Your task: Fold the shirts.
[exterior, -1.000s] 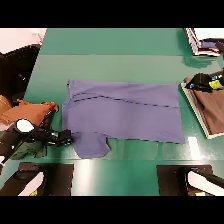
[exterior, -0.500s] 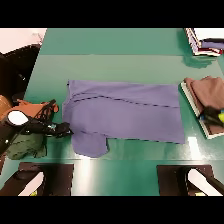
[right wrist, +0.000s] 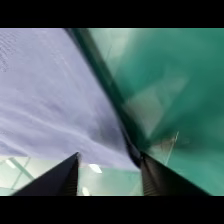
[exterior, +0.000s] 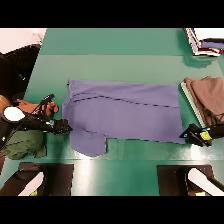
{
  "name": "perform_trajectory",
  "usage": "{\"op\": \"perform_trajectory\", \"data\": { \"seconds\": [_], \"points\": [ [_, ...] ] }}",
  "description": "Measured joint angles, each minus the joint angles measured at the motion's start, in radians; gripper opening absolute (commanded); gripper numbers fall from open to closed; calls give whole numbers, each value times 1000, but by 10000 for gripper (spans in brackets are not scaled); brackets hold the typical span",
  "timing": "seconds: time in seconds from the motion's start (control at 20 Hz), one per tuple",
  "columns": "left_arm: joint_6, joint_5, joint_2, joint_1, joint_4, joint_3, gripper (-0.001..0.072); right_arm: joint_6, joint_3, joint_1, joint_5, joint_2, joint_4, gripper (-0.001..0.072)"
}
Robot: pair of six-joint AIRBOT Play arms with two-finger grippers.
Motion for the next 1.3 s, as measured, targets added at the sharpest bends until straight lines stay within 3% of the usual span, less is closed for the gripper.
{"op": "perform_trajectory", "data": {
  "seconds": [0.1, 0.15, 0.2, 0.4, 0.8, 1.05, 1.3],
  "points": [
    [3, -14, 0, 0, 28, 2, 22, 0, 10, 51, -8, -21, 4, 156],
    [3, -29, 0, 0, 46, 2, 22, 0, 14, 71, -11, -24, 5, 59],
    [3, -45, 0, 0, 63, 3, 21, 0, 17, 88, -11, -23, 2, 16],
    [-4, -117, 21, 0, 114, 3, 21, 0, 24, 130, 24, 49, -63, 15],
    [-98, -266, 215, 0, 161, 55, 21, 4, 59, 146, 177, 305, -216, 13],
    [-91, -163, 125, -15, 155, 158, 22, 16, 203, 149, 145, 246, -179, 13],
    [-16, 29, -183, -49, 159, 337, 23, 18, 395, 204, 48, 19, -109, 14]
  ]
}}
